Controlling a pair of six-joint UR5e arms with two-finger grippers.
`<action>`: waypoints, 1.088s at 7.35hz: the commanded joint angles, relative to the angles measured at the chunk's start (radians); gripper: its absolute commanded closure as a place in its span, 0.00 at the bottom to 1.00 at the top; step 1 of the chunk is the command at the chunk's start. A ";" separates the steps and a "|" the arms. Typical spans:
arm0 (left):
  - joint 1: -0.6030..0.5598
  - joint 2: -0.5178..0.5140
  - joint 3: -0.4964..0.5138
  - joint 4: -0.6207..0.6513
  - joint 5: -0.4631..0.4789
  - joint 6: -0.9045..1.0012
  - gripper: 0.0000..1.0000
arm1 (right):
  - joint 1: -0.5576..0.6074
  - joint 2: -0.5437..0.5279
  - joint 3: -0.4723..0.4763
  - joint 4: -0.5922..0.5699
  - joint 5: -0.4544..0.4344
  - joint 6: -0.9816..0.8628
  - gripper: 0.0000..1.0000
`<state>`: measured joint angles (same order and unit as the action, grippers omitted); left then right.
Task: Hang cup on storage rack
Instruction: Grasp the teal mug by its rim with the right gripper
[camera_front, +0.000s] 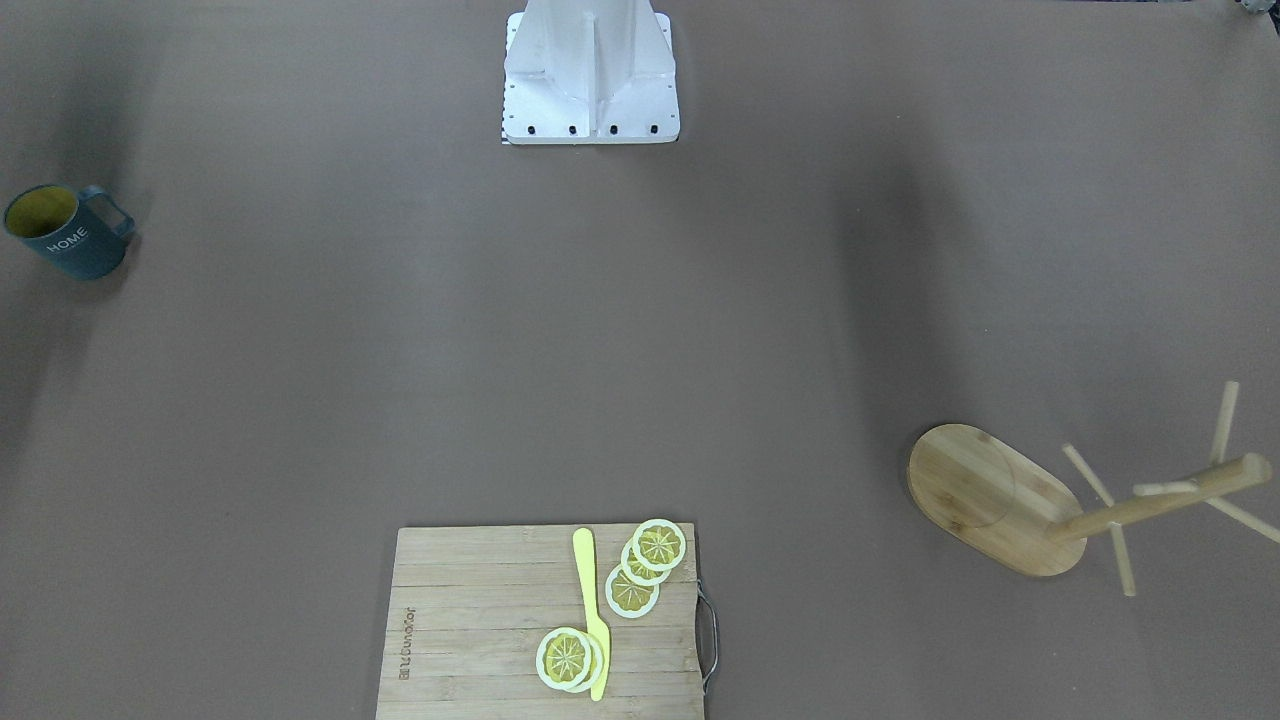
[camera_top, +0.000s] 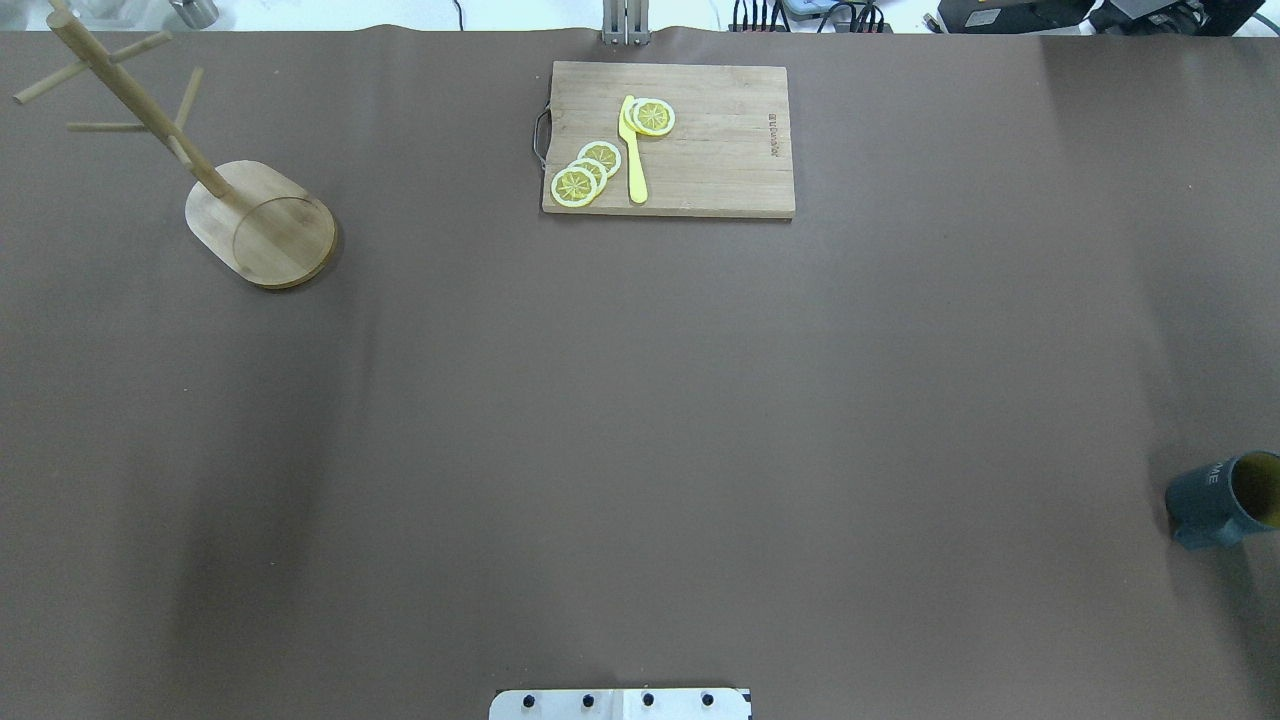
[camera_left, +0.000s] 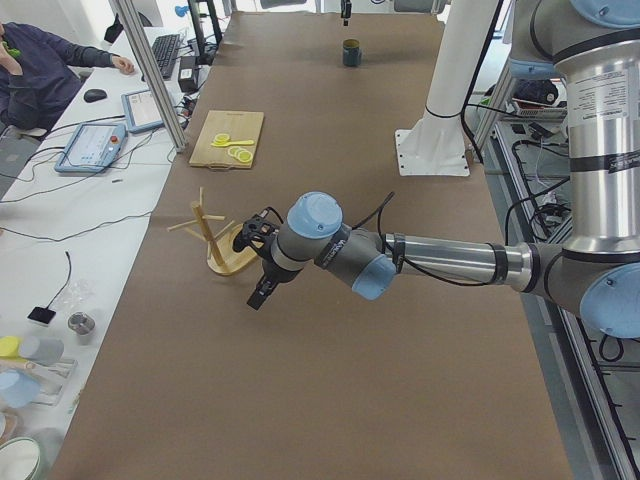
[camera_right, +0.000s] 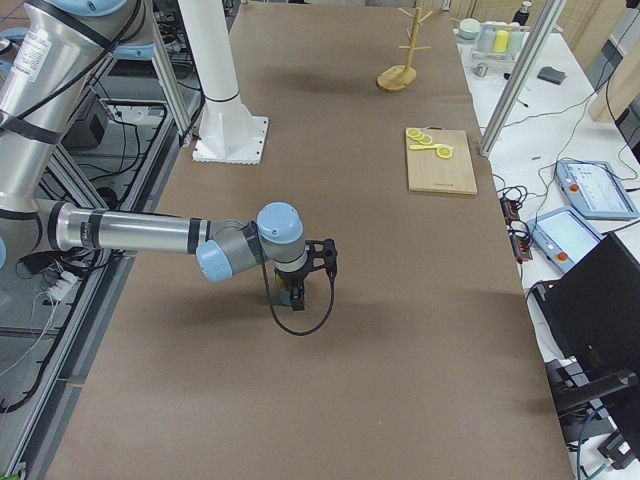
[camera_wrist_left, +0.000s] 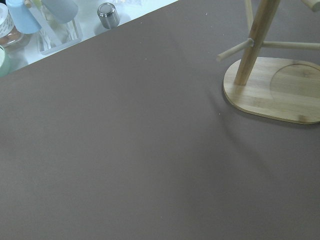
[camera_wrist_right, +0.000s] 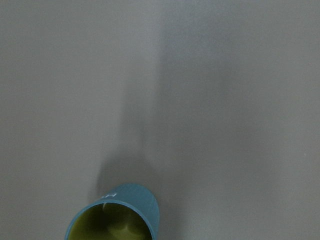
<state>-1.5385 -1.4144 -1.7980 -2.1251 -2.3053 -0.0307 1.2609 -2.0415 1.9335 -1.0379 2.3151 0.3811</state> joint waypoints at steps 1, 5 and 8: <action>0.000 0.000 -0.003 -0.001 0.000 0.000 0.01 | -0.142 -0.017 -0.005 0.052 -0.106 0.108 0.00; -0.002 0.002 -0.003 -0.004 0.000 0.000 0.01 | -0.221 -0.016 -0.091 0.220 -0.125 0.140 0.36; -0.002 0.008 -0.001 -0.007 0.000 0.000 0.01 | -0.268 -0.006 -0.091 0.228 -0.189 0.037 0.47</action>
<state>-1.5401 -1.4084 -1.8002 -2.1315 -2.3056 -0.0307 1.0058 -2.0516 1.8437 -0.8141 2.1466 0.4662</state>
